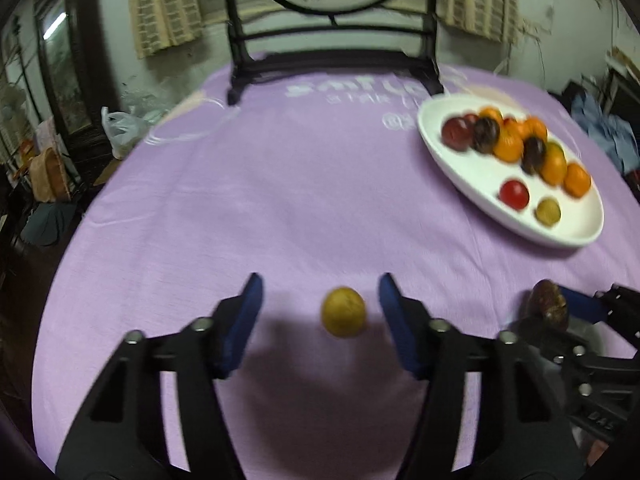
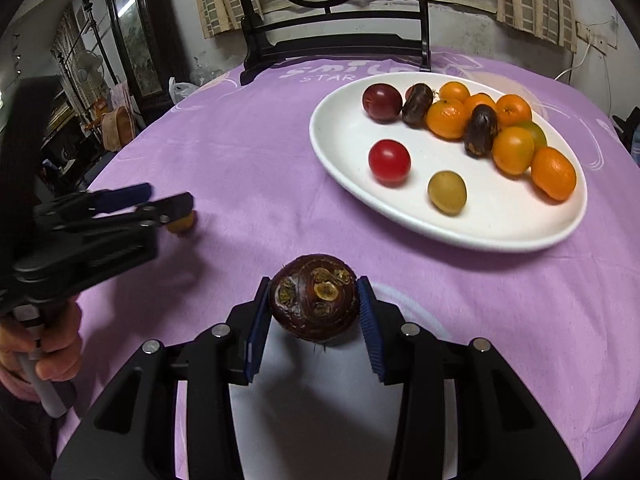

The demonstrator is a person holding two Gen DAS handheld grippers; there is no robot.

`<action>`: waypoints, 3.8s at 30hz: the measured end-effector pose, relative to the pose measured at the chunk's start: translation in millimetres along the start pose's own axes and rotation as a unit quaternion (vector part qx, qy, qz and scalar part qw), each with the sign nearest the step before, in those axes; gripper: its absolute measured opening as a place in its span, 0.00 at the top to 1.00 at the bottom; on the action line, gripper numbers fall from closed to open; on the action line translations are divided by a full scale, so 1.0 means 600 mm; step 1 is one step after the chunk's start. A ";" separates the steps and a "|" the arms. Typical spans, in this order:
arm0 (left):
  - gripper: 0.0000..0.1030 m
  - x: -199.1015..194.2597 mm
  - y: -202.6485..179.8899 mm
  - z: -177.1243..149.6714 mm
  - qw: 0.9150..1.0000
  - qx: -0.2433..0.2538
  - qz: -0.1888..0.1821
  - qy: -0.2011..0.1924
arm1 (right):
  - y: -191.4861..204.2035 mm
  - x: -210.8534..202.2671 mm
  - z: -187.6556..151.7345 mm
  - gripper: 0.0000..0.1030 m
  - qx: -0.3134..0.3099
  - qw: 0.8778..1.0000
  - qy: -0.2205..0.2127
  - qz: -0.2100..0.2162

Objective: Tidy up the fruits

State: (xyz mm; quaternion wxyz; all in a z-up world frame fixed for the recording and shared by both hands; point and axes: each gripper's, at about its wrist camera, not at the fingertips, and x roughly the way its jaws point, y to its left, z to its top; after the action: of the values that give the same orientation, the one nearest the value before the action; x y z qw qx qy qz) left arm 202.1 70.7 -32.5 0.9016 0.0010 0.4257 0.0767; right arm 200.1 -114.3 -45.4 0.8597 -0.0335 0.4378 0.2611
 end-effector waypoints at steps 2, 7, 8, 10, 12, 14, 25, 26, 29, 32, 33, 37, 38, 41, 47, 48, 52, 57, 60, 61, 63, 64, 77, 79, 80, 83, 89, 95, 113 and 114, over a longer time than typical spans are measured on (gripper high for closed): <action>0.52 0.011 -0.004 -0.005 1.000 0.003 -0.001 0.012 | 0.004 -0.003 -0.003 0.59 -0.005 1.000 -0.001 0.001; 0.63 0.030 -0.004 -0.012 1.000 0.005 -0.001 0.029 | 0.013 -0.003 -0.005 0.59 -0.018 1.000 0.001 0.002; 0.64 0.030 -0.005 -0.013 1.000 0.007 0.000 0.027 | 0.013 -0.003 -0.005 0.59 -0.020 1.000 0.001 0.002; 0.66 0.029 -0.006 -0.013 1.000 0.011 0.000 0.026 | 0.014 -0.005 -0.006 0.59 -0.023 1.000 -0.001 -0.001; 0.71 0.029 -0.009 -0.014 1.000 0.015 0.001 0.024 | 0.013 -0.007 -0.005 0.59 -0.024 1.000 -0.003 -0.004; 0.76 0.029 -0.014 -0.014 1.000 0.020 -0.003 0.022 | 0.011 -0.009 -0.006 0.59 -0.022 1.000 -0.005 -0.004; 0.76 0.015 -0.039 -0.020 0.998 0.053 0.032 -0.001 | -0.001 -0.033 -0.028 0.59 -0.012 1.000 -0.015 -0.003; 0.76 0.011 -0.041 -0.021 0.998 0.054 0.032 -0.005 | -0.001 -0.035 -0.029 0.59 -0.013 1.000 -0.017 -0.001; 0.76 -0.002 -0.049 -0.024 0.998 0.058 0.025 -0.014 | 0.002 -0.042 -0.032 0.59 -0.017 1.000 -0.021 0.002; 0.76 -0.019 -0.056 -0.025 0.998 0.056 0.009 -0.023 | 0.003 -0.048 -0.028 0.59 -0.018 0.999 -0.030 0.010; 0.76 -0.023 -0.058 -0.023 0.998 0.054 0.001 -0.026 | 0.002 -0.051 -0.024 0.59 -0.018 0.999 -0.034 0.013; 0.76 -0.035 -0.073 0.005 0.998 0.046 -0.013 -0.041 | -0.030 -0.074 0.006 0.59 0.009 0.997 -0.073 0.009; 0.76 -0.038 -0.079 0.015 0.998 0.043 -0.016 -0.046 | -0.038 -0.078 0.012 0.59 0.018 0.997 -0.081 0.006; 0.76 -0.045 -0.098 0.053 0.997 0.034 -0.030 -0.062 | -0.072 -0.087 0.039 0.59 0.045 0.994 -0.103 -0.007; 0.76 -0.035 -0.141 0.139 0.994 0.012 -0.062 -0.089 | -0.142 -0.091 0.096 0.59 0.089 0.984 -0.147 -0.037; 0.76 -0.031 -0.146 0.146 0.994 0.012 -0.062 -0.090 | -0.153 -0.090 0.103 0.59 0.094 0.983 -0.151 -0.041; 0.76 0.023 -0.179 0.182 0.995 0.009 -0.070 -0.075 | -0.195 -0.066 0.131 0.59 0.109 0.981 -0.150 -0.055; 0.75 0.087 -0.210 0.197 0.997 0.021 -0.064 -0.042 | -0.213 -0.043 0.147 0.59 0.110 0.983 -0.139 -0.053; 0.43 0.108 -0.205 0.201 0.998 0.015 -0.056 -0.029 | -0.216 -0.039 0.155 0.59 0.108 0.983 -0.140 -0.054; 0.27 0.104 -0.198 0.203 0.998 0.006 -0.047 -0.036 | -0.217 -0.037 0.159 0.59 0.107 0.983 -0.140 -0.054; 0.26 0.092 -0.181 0.212 0.998 -0.009 -0.037 -0.050 | -0.217 -0.029 0.165 0.59 0.103 0.984 -0.137 -0.053; 0.26 0.085 -0.164 0.220 0.997 -0.026 -0.041 -0.052 | -0.215 -0.023 0.168 0.59 0.099 0.984 -0.134 -0.053; 0.18 0.027 -0.112 0.244 0.992 -0.077 -0.049 -0.086 | -0.192 0.028 0.200 0.34 0.074 0.990 -0.112 -0.032; 0.16 0.019 -0.117 0.243 0.992 -0.073 -0.048 -0.088 | -0.187 0.006 0.203 0.33 0.063 0.989 -0.123 -0.044; 0.15 0.016 -0.119 0.243 0.992 -0.070 -0.048 -0.088 | -0.185 -0.003 0.205 0.31 0.056 0.990 -0.122 -0.050; 0.11 -0.002 -0.123 0.238 0.993 -0.062 -0.046 -0.089 | -0.185 -0.041 0.197 0.26 0.052 0.989 -0.127 -0.060; 0.05 -0.064 -0.126 0.197 0.992 -0.042 -0.034 -0.110 | -0.178 -0.109 0.119 0.01 0.036 0.984 -0.147 -0.089; 0.02 -0.102 -0.139 0.139 0.993 -0.014 -0.045 -0.104 | -0.157 -0.139 0.032 0.01 0.026 0.983 -0.156 -0.097; 0.02 -0.126 -0.129 -0.037 0.996 0.029 -0.036 -0.076 | -0.102 -0.160 -0.080 0.01 -0.032 0.983 -0.137 -0.118; 0.02 -0.128 -0.130 -0.037 0.996 0.029 -0.035 -0.078 | -0.100 -0.159 -0.080 0.01 -0.035 0.983 -0.137 -0.119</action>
State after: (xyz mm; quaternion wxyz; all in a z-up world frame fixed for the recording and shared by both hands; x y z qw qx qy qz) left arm 147.7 -18.3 7.0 0.9339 0.0189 0.3556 0.0325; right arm 147.5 -220.0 -11.5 0.9348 -0.0797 0.2992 0.1743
